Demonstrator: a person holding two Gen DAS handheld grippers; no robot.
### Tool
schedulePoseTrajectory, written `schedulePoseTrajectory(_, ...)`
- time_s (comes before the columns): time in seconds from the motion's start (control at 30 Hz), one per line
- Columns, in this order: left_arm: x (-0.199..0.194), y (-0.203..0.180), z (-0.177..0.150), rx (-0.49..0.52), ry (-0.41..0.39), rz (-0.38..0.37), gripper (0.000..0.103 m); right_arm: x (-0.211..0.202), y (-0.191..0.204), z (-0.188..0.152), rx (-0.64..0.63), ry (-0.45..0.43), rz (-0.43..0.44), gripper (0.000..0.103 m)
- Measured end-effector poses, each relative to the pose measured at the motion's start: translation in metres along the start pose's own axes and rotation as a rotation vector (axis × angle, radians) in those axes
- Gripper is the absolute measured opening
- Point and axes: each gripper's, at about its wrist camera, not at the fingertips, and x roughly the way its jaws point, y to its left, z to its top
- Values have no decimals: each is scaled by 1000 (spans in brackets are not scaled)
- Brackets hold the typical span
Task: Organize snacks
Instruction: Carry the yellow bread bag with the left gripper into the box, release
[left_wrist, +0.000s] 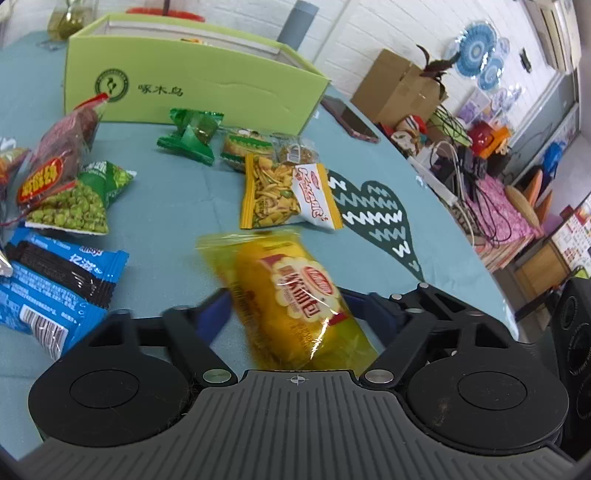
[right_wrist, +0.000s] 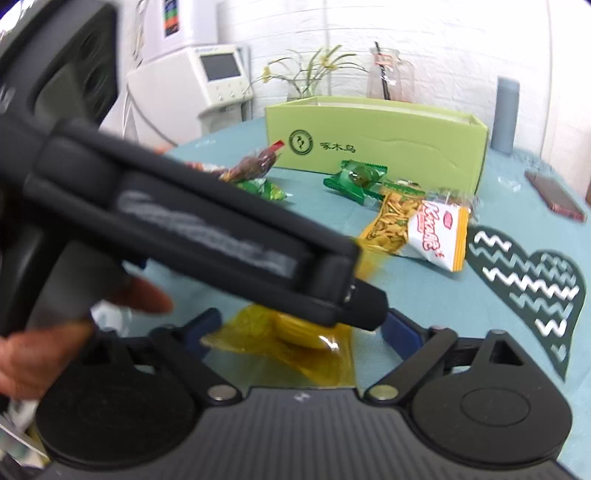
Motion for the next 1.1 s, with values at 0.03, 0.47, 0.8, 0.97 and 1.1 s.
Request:
schedulePoseTrajectory(0.03,1,0,0,4,9,-20,35,-1,3,1,-13,1,-4,80)
schedulePoseTrajectory(0.47,-35,29,94,-35,-134,-19,28,23,-12,104,-135,-116,32,79)
schedulePoseTrajectory(0.8,-14,96,223,-11,-242,124,28,126,-53,220,-155,-150,109,78)
schedulePoseTrajectory(0.97,11,129,238,-24,-212,165,30,165,-55,226,-141,-113,131,79)
schedulePoseTrajectory(1.1,13,141,242,-1,-237,251,55,171,-58,236,-135,-128,115,91)
